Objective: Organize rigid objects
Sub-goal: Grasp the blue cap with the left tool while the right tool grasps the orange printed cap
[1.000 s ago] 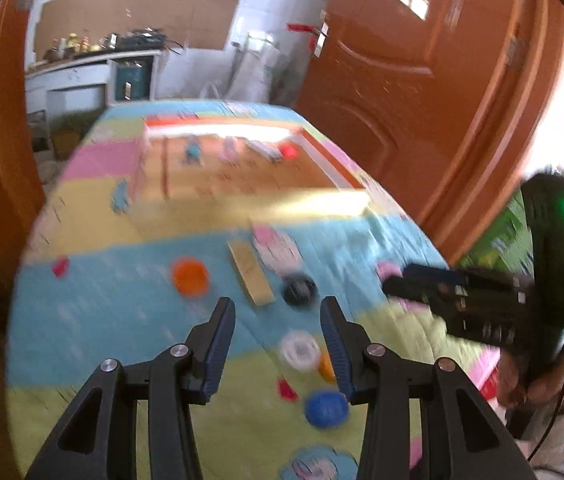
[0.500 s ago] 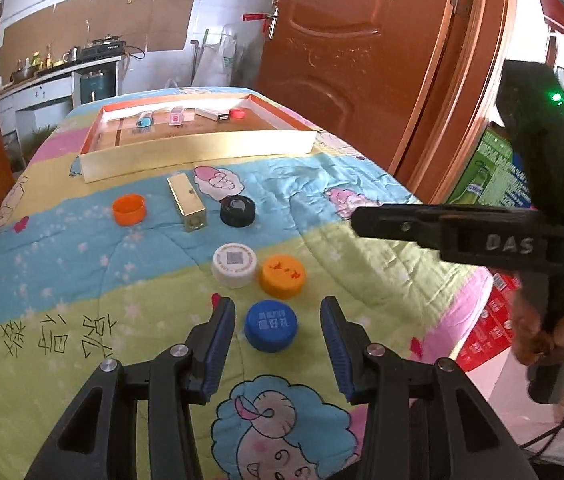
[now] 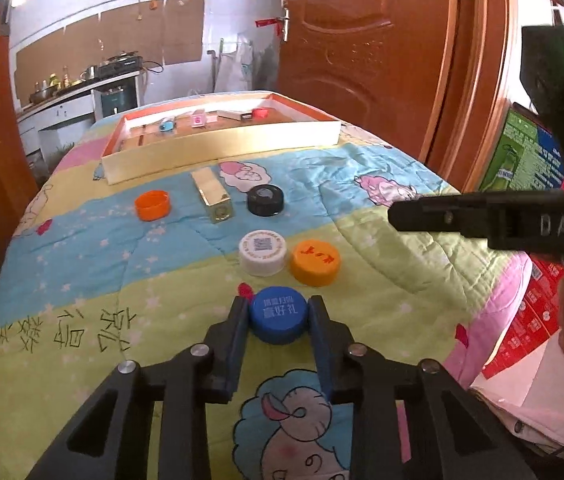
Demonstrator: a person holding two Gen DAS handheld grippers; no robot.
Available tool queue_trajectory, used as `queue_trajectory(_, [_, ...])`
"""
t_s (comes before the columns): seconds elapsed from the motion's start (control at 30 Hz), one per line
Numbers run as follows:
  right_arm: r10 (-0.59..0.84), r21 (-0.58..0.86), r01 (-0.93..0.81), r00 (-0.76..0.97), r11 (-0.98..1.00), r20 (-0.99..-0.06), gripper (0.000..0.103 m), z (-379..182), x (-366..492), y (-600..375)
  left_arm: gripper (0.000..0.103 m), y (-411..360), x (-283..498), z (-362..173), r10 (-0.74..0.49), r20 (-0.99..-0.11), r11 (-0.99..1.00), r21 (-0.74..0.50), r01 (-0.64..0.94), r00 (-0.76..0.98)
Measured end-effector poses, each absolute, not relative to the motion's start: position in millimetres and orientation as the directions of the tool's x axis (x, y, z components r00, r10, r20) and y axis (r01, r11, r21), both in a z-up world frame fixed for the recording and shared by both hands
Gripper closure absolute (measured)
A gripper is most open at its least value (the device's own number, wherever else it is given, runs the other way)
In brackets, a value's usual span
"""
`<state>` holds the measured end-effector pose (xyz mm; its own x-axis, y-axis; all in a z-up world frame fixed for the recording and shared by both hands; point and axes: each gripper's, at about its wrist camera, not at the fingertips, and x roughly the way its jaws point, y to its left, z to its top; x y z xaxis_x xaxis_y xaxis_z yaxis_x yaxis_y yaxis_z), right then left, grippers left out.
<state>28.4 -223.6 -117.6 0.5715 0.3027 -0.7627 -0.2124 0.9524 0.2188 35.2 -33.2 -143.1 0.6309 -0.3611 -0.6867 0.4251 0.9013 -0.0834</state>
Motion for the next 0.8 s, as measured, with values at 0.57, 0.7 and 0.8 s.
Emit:
queue_trajectory(0.57, [0.350,0.172,-0.355,0.532,0.919,-0.771,0.060,-137,32,-169,0.072,11,33,-119,-0.310,-0.641,0.945,-0.126,0.302,0.702])
queue_trajectory(0.7, [0.340,0.156,-0.359,0.532,0.920,-0.776,0.060,-140,37,-162,0.072,15,32,-117,-0.312,-0.633,0.946,-0.134,0.297,0.708])
queue_trajectory(0.8, [0.333,0.159,-0.351,0.520,0.923,-0.786,0.068,-144,41,-159,0.072,19,34,-119,-0.305,-0.638,0.949,-0.139,0.284,0.707])
